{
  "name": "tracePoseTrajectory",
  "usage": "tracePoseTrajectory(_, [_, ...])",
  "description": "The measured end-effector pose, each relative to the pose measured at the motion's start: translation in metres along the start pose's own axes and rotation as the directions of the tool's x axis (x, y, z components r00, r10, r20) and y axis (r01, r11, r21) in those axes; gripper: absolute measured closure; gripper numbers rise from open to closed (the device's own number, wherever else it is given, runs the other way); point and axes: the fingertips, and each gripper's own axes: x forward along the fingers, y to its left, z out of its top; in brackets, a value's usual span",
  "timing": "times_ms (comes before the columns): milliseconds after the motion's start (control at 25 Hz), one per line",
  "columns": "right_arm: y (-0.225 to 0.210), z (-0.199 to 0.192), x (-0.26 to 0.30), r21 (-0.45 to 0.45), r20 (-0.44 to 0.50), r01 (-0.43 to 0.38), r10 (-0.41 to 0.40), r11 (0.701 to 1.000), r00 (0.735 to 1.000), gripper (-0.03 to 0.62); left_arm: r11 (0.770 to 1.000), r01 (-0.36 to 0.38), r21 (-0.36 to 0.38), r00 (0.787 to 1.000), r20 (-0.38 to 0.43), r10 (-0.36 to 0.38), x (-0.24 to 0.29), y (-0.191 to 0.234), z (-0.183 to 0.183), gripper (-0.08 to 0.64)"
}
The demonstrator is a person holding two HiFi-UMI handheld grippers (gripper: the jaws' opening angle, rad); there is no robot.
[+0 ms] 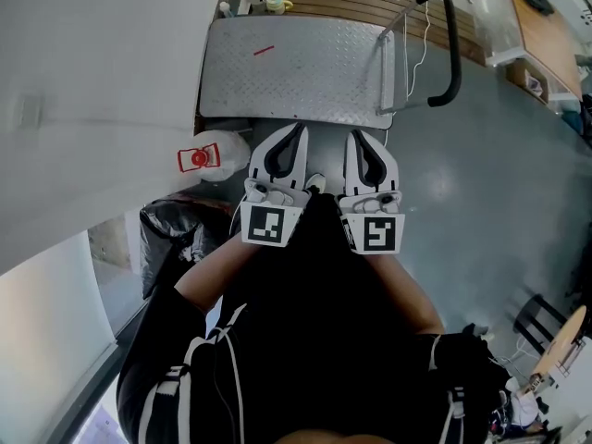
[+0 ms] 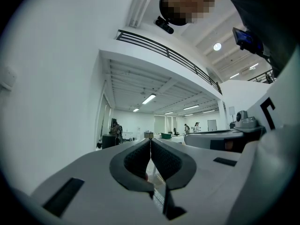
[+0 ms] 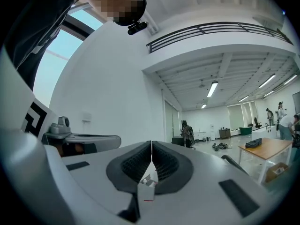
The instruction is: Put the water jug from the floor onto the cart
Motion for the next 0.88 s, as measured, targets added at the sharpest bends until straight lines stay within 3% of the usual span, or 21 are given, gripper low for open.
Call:
tracePoseTrajectory(240, [0.008,0.004,0.002,-0.015,0.028,-0.054,0.055,0.998,0.998,0.572,1.000,-0.018,-0.001,0.999,-0.028,0.017,0.002,0.000,-0.005,0.541])
tracePoseTrajectory(640, [0.002,0.002,-0.006,0.021,0.031,-0.069,0.068,0.997,0.997,0.574,0.998,-0.066,0.006,0.997,-0.042,0.067,-0.006,0.003,-0.005,0.541])
tracePoseTrajectory(880, [-0.008,-0.012,-0.014,0.051,-0.016,-0.070,0.071,0.996,0.997,0.574,0.996,-0.086,-0.014,0.996,-0.034,0.086,-0.001,0.000,-0.005,0.541])
